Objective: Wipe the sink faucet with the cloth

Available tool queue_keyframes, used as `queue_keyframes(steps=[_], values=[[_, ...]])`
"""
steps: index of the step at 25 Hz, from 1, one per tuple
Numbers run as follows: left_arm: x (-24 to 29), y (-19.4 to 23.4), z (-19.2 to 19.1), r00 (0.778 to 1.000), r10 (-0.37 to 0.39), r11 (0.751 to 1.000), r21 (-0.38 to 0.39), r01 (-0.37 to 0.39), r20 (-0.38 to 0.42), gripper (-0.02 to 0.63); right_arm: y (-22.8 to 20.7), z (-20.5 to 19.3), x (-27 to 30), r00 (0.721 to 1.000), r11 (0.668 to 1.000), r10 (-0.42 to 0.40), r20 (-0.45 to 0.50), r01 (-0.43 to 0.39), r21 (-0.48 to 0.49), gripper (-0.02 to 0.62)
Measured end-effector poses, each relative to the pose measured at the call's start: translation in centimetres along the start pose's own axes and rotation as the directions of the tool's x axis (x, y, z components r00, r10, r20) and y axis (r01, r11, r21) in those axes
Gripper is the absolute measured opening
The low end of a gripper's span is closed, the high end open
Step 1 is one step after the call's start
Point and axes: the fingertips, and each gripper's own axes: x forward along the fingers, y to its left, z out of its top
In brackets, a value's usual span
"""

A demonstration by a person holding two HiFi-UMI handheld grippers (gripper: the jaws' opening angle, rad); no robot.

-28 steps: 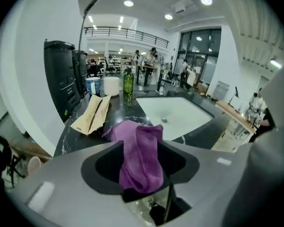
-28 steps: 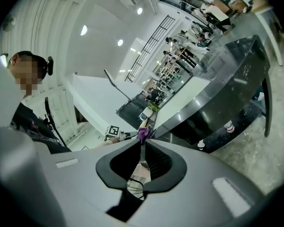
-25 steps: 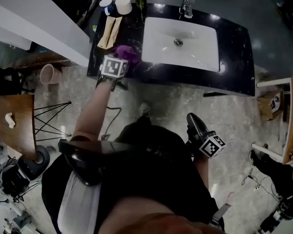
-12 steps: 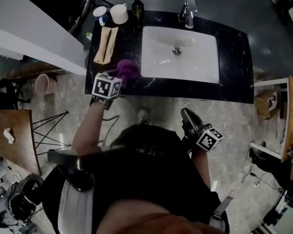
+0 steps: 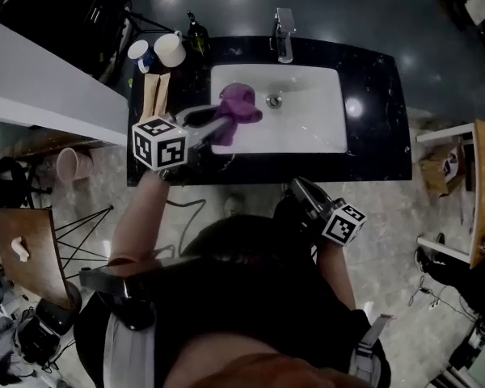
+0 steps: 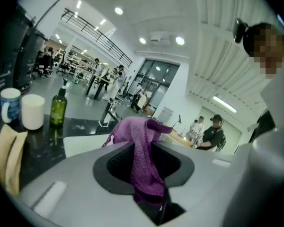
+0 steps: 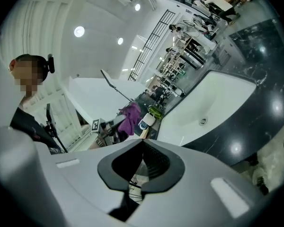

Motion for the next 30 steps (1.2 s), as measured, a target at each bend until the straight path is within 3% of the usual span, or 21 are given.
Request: queue_keyframes(steps=[3,6,9,13,19,24,30], values=[[3.8,-0.6,5.5,0.994,-0.06,0.996,-0.057,0.066,0.093,0.109,-1.9,3.3,-0.7,1.0,1.0,0.028,-0.015,-0.028,0.007,0.014],[7.2,-1.2,9.6,0.995,-0.046,0.999,-0.002,0.046,0.089,0.109,-3.2,7.4,-1.8,0.997,0.998,0.067,-0.041,-0.067,-0.013,0.014],[10.9,-1.5,12.4,0.999,-0.044,0.995,0.092,0.043,0.01,0.109,-4.8,11.1,-2.0,0.993,0.995,0.095,-0.074,-0.097,-0.03,0.014],[15.9,0.7,14.4,0.993,0.044,0.98,0.198,-0.021,-0.112,0.109,-7.5,14.3,-2.4,0.988,0.993,0.117,-0.1,-0.118,0.002,0.014],[21.4,7.7,16.3,0.937,0.238,0.943,0.291,-0.161,-0.255,0.109,-11.7,16.4,-3.6,0.986,0.99,0.12,-0.12,-0.109,0.092,0.014],[24.2,13.3,19.6,0.905,0.336,0.929,0.253,-0.272,-0.261,0.109,-14.2,17.9,-4.9,0.989,0.988,0.103,-0.102,-0.09,0.126,0.012],[24.5,14.1,20.2,0.928,0.303,0.951,0.132,-0.279,-0.219,0.107,-14.5,18.4,-5.2,0.991,0.989,0.097,-0.091,-0.086,0.12,0.014]])
